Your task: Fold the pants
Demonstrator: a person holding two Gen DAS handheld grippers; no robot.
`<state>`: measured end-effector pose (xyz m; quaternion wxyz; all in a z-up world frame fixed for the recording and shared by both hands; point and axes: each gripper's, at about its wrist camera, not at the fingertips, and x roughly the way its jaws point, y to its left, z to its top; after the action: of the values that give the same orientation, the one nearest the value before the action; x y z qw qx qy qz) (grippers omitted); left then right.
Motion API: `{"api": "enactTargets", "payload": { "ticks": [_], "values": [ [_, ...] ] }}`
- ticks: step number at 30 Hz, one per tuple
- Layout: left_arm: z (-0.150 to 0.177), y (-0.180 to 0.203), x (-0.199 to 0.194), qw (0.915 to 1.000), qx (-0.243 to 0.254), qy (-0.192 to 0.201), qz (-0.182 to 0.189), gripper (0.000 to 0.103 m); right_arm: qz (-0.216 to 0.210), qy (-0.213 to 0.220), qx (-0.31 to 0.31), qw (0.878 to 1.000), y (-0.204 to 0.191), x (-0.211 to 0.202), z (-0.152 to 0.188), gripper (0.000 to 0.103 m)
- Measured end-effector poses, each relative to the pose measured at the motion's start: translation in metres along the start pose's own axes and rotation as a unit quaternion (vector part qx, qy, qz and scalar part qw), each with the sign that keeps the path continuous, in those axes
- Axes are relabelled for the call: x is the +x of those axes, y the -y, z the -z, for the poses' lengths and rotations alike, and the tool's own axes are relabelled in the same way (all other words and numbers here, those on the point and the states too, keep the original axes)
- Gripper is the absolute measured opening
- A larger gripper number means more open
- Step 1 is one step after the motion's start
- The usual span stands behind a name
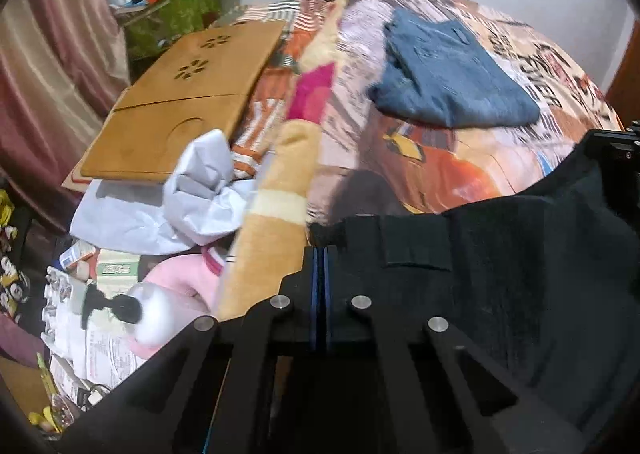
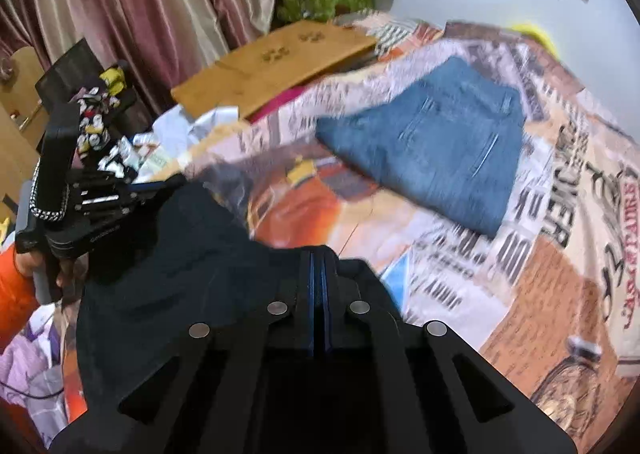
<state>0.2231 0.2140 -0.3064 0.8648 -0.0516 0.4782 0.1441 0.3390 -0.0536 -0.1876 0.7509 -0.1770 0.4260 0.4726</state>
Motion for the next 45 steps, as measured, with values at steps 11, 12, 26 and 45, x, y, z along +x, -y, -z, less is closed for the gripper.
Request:
{"api": "enactTargets", "payload": {
  "ticks": [11, 12, 26, 45],
  "values": [
    [-0.004, -0.062, -0.003, 0.9961, -0.082, -0.023, 0.024, 0.000, 0.005, -0.055, 0.077, 0.995, 0.036, 0.032, 0.003, 0.004],
    [-0.004, -0.059, -0.005, 0.9958, -0.081, -0.021, 0.038, 0.002, -0.006, -0.064, 0.089, 0.994, 0.040, 0.033, 0.004, 0.004],
    [-0.008, 0.025, 0.034, 0.9934, 0.016, -0.078, 0.083, 0.040, -0.032, -0.137, 0.070, 0.988, 0.035, 0.055, 0.021, 0.040],
    [0.012, 0.033, 0.033, 0.9969, 0.039, -0.057, 0.037, 0.032, 0.003, -0.063, 0.100, 0.993, 0.048, 0.037, -0.004, 0.008]
  ]
}}
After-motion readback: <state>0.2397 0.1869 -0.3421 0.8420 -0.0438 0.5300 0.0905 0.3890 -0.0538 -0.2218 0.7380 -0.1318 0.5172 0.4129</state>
